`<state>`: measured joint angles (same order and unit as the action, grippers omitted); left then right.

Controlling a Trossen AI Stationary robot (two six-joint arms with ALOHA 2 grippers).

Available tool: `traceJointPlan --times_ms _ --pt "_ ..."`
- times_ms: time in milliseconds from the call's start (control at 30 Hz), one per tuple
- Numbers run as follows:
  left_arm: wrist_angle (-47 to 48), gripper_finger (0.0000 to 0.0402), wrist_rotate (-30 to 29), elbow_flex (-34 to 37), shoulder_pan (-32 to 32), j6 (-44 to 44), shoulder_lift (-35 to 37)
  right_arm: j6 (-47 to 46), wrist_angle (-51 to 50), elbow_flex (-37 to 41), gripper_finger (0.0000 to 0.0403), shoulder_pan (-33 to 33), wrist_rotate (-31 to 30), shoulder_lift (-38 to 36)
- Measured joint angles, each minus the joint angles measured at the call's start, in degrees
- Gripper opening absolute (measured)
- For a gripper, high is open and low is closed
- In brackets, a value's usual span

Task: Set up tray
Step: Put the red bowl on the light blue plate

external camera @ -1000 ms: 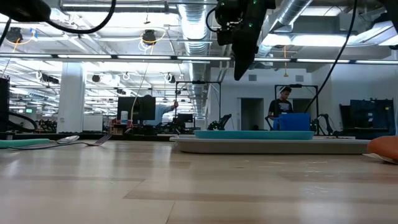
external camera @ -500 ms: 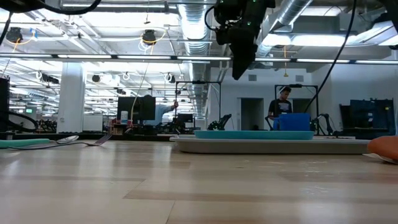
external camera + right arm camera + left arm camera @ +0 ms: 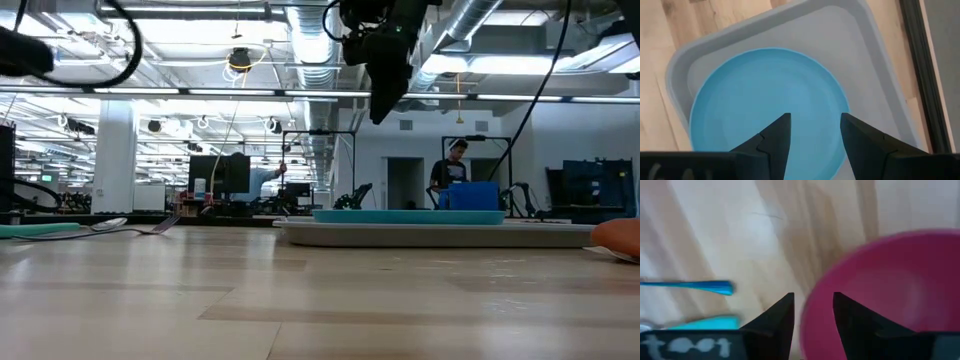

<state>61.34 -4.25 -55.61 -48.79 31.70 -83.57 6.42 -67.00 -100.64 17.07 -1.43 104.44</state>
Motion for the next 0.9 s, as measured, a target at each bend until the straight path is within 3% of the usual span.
traceJointPlan --times_ms 333,533,633,900 --pt "-6.0 0.0114 -0.7 4.9 0.3 -1.0 0.0 0.0 0.2 0.0 0.0163 -0.6 -0.1 0.0" --pt "-6.7 0.0047 1.2 6.2 1.2 -0.7 0.0 0.0 0.6 0.0 0.0163 -0.6 -0.1 0.0" --pt "-6.8 0.0010 2.1 4.7 2.2 -1.1 0.1 0.0 0.6 0.0 0.0163 -0.6 -0.1 0.0" --pt "-1.9 0.0003 -2.5 -5.0 11.2 -0.4 0.0 0.0 -9.0 0.0 0.0163 -0.5 -0.1 0.0"
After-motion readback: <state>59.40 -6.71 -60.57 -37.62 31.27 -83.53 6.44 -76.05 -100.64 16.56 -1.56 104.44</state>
